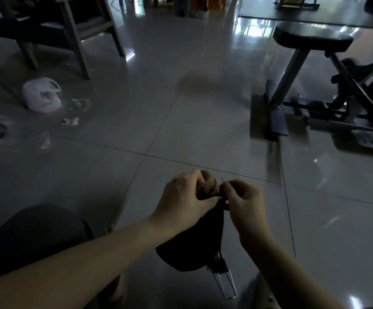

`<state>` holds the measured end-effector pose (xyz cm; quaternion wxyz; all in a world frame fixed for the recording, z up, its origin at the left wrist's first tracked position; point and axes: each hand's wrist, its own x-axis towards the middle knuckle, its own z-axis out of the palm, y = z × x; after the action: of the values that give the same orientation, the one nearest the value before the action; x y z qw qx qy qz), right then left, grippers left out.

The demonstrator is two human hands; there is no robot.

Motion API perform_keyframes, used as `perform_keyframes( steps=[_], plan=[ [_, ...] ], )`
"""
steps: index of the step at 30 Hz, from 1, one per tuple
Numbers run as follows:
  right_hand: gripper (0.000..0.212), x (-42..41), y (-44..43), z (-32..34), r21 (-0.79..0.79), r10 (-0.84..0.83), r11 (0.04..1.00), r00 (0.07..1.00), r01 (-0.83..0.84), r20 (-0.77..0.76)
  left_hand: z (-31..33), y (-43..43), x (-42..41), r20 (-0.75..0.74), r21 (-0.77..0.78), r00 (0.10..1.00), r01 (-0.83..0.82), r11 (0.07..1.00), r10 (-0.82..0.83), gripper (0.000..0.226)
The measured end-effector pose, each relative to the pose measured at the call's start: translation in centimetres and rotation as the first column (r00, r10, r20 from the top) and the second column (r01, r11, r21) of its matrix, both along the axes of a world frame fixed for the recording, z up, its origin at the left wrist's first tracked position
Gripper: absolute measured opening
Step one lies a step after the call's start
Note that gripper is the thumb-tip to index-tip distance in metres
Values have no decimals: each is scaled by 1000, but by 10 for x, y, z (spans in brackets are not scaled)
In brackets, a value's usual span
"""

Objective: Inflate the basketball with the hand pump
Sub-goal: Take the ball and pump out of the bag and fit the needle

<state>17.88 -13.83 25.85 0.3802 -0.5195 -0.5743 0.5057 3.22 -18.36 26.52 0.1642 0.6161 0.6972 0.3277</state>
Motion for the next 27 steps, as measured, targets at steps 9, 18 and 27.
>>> perform_keyframes(
  steps=[9, 18, 27],
  plan=[
    [21, 6, 20, 18, -21, 27, 999, 999, -28, -46, -2, -10, 2, 74, 5, 997, 0, 1000, 0, 12],
    [20, 2, 22, -6, 380, -200, 924, 789, -45, 581, 6, -5, -1, 228, -97, 973, -10, 995, 32, 17],
    [16, 20, 25, 2, 436, 9, 862, 866, -260, 499, 21, 7, -34, -29, -193, 884, 453, 871, -466, 60]
  ],
)
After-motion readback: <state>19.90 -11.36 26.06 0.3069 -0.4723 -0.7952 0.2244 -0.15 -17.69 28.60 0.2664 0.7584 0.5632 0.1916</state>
